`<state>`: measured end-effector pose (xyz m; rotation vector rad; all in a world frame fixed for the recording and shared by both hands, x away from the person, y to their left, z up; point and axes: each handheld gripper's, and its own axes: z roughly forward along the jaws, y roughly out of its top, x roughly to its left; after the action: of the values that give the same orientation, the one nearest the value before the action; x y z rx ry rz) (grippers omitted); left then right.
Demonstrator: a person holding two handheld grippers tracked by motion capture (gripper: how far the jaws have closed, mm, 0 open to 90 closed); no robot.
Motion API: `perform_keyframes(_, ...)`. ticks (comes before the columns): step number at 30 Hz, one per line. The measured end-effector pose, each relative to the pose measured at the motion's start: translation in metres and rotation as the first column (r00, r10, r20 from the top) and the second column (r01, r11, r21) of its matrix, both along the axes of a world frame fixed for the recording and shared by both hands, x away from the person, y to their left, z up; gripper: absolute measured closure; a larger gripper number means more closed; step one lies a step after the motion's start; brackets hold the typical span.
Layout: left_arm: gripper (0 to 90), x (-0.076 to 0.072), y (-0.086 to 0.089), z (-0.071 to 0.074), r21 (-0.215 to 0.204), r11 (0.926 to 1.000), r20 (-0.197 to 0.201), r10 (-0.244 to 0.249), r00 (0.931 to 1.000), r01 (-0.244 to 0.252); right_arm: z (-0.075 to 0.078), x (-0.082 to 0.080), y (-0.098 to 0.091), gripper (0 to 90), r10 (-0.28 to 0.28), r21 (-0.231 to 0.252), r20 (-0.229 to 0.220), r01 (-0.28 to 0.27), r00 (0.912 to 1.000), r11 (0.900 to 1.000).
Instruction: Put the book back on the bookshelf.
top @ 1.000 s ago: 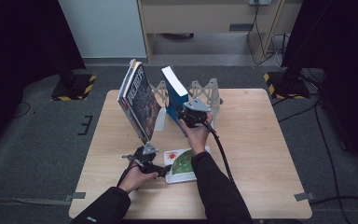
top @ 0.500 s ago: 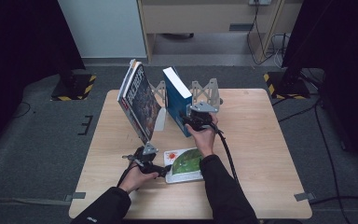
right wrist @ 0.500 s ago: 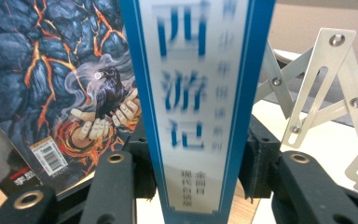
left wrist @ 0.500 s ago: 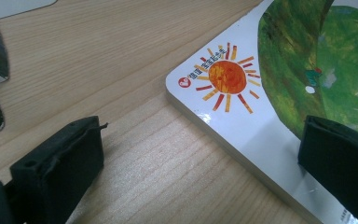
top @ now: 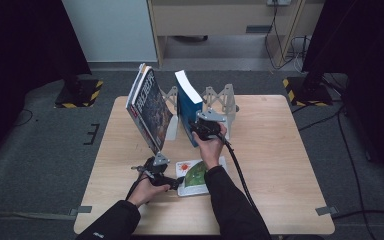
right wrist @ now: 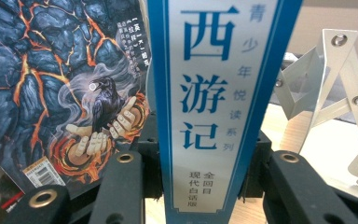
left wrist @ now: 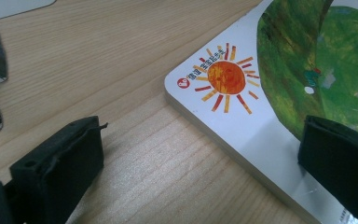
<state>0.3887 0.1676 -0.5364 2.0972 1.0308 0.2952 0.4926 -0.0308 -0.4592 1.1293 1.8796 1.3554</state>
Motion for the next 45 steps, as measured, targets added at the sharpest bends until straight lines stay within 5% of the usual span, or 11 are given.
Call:
perform_keyframes(6,0.0,0.000,0.000,0.000,0.000,1.0000,0.000,0.000,1.0000,0.000,0.001,-0.002,0.007,60.4,-0.019,0.003,-0.007,0.019,0.9998,0.9998)
perform_keyframes(11,0.0,0.000,0.000,0.000,0.000,1.0000,0.000,0.000,1.0000,0.000,-0.001,0.000,0.001,52.9,0.050,0.044,-0.017,-0.049,0.9986,0.9978)
perform_keyframes(19,0.0,0.000,0.000,0.000,0.000,1.0000,0.000,0.000,1.0000,0.000,-0.011,-0.007,-0.013,54.7,0.122,0.016,-0.017,-0.122,0.9923,0.9924)
perform_keyframes(23,0.0,0.000,0.000,0.000,0.000,1.0000,0.000,0.000,1.0000,0.000,-0.008,-0.009,-0.008,58.6,0.106,-0.017,-0.019,-0.106,0.9942,0.9942)
perform_keyframes(34,0.0,0.000,0.000,0.000,-0.001,1.0000,-0.001,0.001,1.0000,-0.001,-0.007,-0.011,0.009,56.7,0.089,0.006,-0.037,-0.089,0.9953,0.9960)
perform_keyframes(45,0.0,0.000,0.000,0.000,0.000,1.0000,-0.001,0.001,1.0000,-0.001,-0.020,-0.009,-0.001,54.0,0.174,-0.023,-0.074,-0.176,0.9820,0.9842)
